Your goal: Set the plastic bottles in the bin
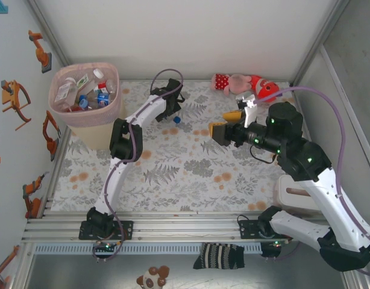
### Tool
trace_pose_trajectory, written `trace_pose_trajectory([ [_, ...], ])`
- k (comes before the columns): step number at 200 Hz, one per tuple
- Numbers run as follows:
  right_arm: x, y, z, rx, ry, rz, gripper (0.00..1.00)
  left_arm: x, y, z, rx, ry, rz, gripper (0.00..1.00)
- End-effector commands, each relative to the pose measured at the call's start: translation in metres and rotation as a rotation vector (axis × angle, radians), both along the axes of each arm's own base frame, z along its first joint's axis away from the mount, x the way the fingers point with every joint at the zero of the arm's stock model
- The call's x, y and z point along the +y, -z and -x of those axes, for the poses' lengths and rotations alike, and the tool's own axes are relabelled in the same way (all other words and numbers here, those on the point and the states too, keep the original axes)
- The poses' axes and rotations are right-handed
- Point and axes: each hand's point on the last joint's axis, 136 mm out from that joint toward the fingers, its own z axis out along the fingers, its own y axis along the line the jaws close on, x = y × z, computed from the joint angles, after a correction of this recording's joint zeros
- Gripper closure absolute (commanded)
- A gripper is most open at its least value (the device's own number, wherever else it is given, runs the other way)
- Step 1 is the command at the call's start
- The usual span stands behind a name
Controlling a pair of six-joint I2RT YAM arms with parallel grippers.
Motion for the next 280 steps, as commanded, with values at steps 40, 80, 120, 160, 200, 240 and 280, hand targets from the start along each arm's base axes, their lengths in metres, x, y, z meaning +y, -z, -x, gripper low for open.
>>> trace_pose_trajectory([
  [40, -0.006, -0.019, 0.005, -0.031, 0.011, -0.058, 0.27, -0.001, -0.026, 0.000, -0.013, 0.045, 0.007, 0.36],
  [80, -0.006, -0.022, 0.007, -0.037, 0.007, -0.070, 0.27, -0.008, -0.065, 0.003, -0.068, 0.144, -0.026, 0.38],
  [120, -0.004, -0.022, 0.005, -0.039, 0.004, -0.076, 0.27, -0.016, -0.119, 0.012, -0.136, 0.294, -0.028, 0.38],
  [160, -0.001, -0.023, 0.003, -0.039, 0.000, -0.078, 0.27, -0.028, -0.182, 0.028, -0.233, 0.492, 0.029, 0.39],
  [200, -0.001, -0.022, 0.001, -0.039, 0.006, -0.073, 0.28, -0.023, -0.249, 0.052, -0.357, 0.641, 0.090, 0.42],
  [240, 0.001, -0.021, 0.000, -0.036, 0.002, -0.071, 0.28, 0.004, -0.312, 0.081, -0.473, 0.723, 0.105, 0.44],
  [280, 0.004, -0.019, -0.002, -0.029, -0.007, -0.073, 0.28, 0.051, -0.357, 0.109, -0.547, 0.731, 0.074, 0.44],
])
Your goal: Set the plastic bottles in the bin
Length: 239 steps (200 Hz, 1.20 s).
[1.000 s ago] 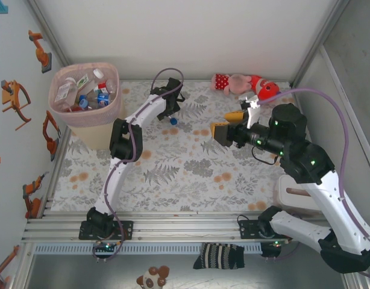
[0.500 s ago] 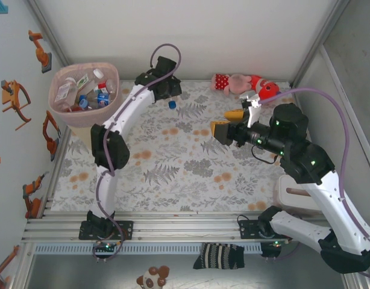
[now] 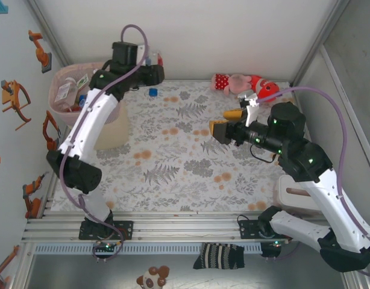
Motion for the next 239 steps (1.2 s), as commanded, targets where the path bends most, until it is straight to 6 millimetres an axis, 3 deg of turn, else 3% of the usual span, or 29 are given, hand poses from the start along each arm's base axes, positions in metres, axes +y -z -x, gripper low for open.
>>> trace_pose_trajectory([
  [1, 0.003, -0.010, -0.002, -0.018, -0.010, -0.036, 0.28, 0.022, -0.032, 0.024, -0.069, 0.058, -0.017, 0.44],
  [42, 0.009, -0.008, -0.005, -0.006, -0.024, -0.039, 0.28, 0.083, -0.046, 0.041, -0.071, -0.007, -0.062, 0.44],
  [90, 0.014, -0.007, -0.008, 0.006, -0.035, -0.046, 0.28, 0.139, -0.031, 0.036, -0.016, -0.080, -0.100, 0.44],
  [121, 0.016, -0.007, -0.011, 0.012, -0.034, -0.047, 0.28, 0.158, -0.009, 0.026, 0.049, -0.091, -0.113, 0.43],
  [177, 0.022, -0.006, -0.015, 0.024, -0.046, -0.052, 0.28, 0.178, 0.050, 0.006, 0.184, -0.078, -0.180, 0.43],
  [205, 0.022, -0.007, -0.016, 0.024, -0.046, -0.051, 0.29, 0.196, 0.077, 0.005, 0.265, -0.106, -0.255, 0.41],
  [239, 0.023, -0.009, -0.015, 0.025, -0.050, -0.051, 0.29, 0.196, 0.084, 0.011, 0.286, -0.085, -0.274, 0.32],
])
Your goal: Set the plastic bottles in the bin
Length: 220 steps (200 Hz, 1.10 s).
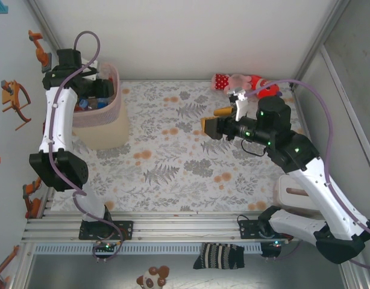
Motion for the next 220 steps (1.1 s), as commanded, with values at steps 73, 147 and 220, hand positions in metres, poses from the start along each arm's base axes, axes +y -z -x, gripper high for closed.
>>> trace_pose_trajectory([
  [73, -0.005, -0.027, 0.004, -0.054, 0.010, -0.044, 0.29, -0.002, -0.074, 0.038, -0.175, 0.035, -0.004, 0.16],
  [147, -0.050, 0.002, -0.010, -0.070, 0.242, 0.124, 0.22, -0.025, -0.109, 0.094, -0.403, 0.031, 0.195, 0.06],
  [220, -0.133, 0.076, -0.043, -0.059, 0.645, 0.455, 0.00, 0.006, -0.047, 0.146, -0.507, -0.194, 0.182, 0.03],
])
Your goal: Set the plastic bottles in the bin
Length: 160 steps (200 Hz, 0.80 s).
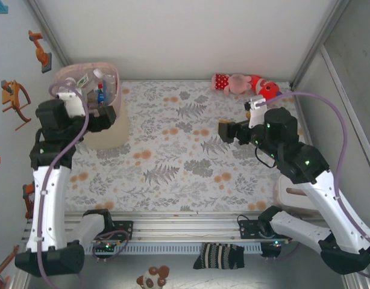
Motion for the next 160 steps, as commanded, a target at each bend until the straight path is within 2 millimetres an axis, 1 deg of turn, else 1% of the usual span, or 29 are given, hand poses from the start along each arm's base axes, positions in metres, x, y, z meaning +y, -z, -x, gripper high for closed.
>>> trace_pose_trajectory([
  [1, -0.046, 0.030, -0.015, 0.008, 0.220, 0.163, 0.00, 0.020, 0.009, 0.002, -0.054, -0.132, 0.014, 0.03],
  [10, -0.060, 0.040, -0.020, 0.014, 0.286, 0.199, 0.00, 0.029, 0.023, 0.005, -0.043, -0.187, 0.003, 0.03],
  [17, -0.071, 0.047, -0.024, 0.013, 0.340, 0.234, 0.00, 0.034, 0.040, 0.007, -0.026, -0.215, -0.010, 0.03],
  [38, -0.100, 0.070, -0.034, -0.011, 0.471, 0.337, 0.00, 0.052, 0.078, 0.012, 0.003, -0.314, -0.057, 0.03],
  [51, -0.115, 0.088, -0.041, -0.020, 0.531, 0.373, 0.01, 0.059, 0.098, 0.013, -0.001, -0.346, -0.081, 0.03],
  [71, -0.136, 0.116, -0.050, -0.026, 0.608, 0.386, 0.01, 0.063, 0.124, 0.013, -0.037, -0.360, -0.125, 0.03],
  [84, -0.143, 0.139, -0.057, -0.021, 0.610, 0.379, 0.01, 0.070, 0.144, 0.013, -0.047, -0.395, -0.151, 0.03],
  [88, -0.143, 0.145, -0.060, -0.027, 0.602, 0.368, 0.01, 0.072, 0.150, 0.012, -0.047, -0.404, -0.158, 0.03],
  [90, -0.143, 0.143, -0.063, -0.036, 0.602, 0.360, 0.01, 0.073, 0.153, 0.012, -0.050, -0.406, -0.162, 0.03],
  [91, -0.144, 0.147, -0.063, -0.032, 0.600, 0.362, 0.01, 0.073, 0.153, 0.012, -0.052, -0.408, -0.163, 0.03],
  [110, -0.151, 0.177, -0.075, -0.044, 0.598, 0.337, 0.01, 0.073, 0.178, 0.006, -0.048, -0.399, -0.216, 0.03],
  [119, -0.155, 0.190, -0.081, -0.047, 0.600, 0.330, 0.01, 0.070, 0.183, 0.001, -0.058, -0.382, -0.235, 0.03],
  [125, -0.157, 0.194, -0.085, -0.063, 0.604, 0.321, 0.01, 0.067, 0.188, -0.002, -0.065, -0.365, -0.245, 0.03],
  [135, -0.160, 0.203, -0.090, -0.083, 0.605, 0.306, 0.01, 0.063, 0.187, -0.009, -0.110, -0.348, -0.241, 0.03],
  [143, -0.165, 0.212, -0.094, -0.077, 0.610, 0.297, 0.01, 0.061, 0.191, -0.014, -0.131, -0.331, -0.245, 0.03],
  [148, -0.167, 0.214, -0.097, -0.090, 0.612, 0.285, 0.01, 0.059, 0.190, -0.018, -0.148, -0.322, -0.247, 0.03],
  [160, -0.172, 0.219, -0.101, -0.106, 0.616, 0.259, 0.01, 0.055, 0.197, -0.029, -0.159, -0.289, -0.267, 0.03],
])
